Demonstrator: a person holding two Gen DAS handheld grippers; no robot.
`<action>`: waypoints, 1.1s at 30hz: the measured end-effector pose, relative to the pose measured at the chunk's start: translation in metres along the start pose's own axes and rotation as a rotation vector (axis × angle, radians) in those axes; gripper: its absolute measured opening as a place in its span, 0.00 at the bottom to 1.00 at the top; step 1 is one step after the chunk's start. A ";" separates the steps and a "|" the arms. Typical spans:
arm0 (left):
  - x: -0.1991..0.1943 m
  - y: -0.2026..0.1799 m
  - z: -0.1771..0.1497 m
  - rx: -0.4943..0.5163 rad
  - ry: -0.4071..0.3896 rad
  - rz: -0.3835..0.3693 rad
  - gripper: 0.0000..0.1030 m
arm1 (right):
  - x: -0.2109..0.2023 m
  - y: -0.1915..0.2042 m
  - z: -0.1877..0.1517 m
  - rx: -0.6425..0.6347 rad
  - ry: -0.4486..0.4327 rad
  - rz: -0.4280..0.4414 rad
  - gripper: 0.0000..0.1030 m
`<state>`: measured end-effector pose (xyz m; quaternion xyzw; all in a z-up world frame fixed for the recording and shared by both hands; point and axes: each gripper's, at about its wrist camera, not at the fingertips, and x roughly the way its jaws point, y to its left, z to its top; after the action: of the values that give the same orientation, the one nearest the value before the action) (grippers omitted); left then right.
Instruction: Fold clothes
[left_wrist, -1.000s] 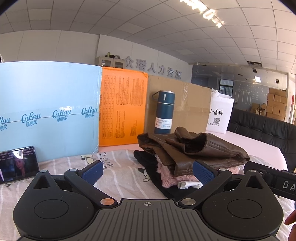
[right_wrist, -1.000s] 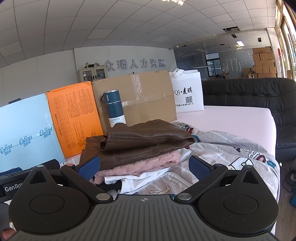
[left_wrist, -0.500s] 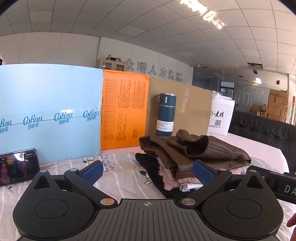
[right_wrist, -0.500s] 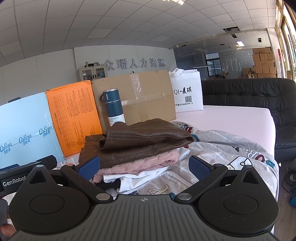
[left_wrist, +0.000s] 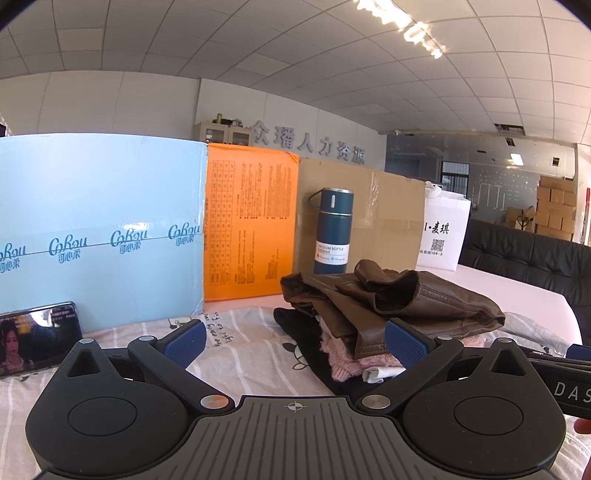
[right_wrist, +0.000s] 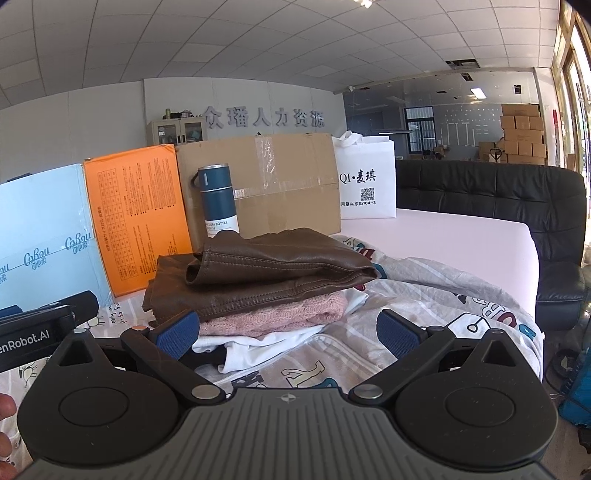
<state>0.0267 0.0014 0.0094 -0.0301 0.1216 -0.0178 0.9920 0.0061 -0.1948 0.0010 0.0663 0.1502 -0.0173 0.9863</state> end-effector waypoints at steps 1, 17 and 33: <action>0.000 0.000 0.000 0.001 -0.001 0.000 1.00 | 0.000 0.000 0.000 -0.001 0.003 -0.003 1.00; 0.001 0.000 -0.001 0.010 0.008 0.007 1.00 | 0.003 0.004 -0.004 -0.033 0.021 -0.008 1.00; 0.001 0.001 -0.001 0.007 0.008 0.015 1.00 | 0.002 0.006 -0.004 -0.044 0.016 -0.019 1.00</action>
<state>0.0276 0.0026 0.0085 -0.0255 0.1258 -0.0109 0.9917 0.0069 -0.1886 -0.0030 0.0433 0.1592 -0.0231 0.9860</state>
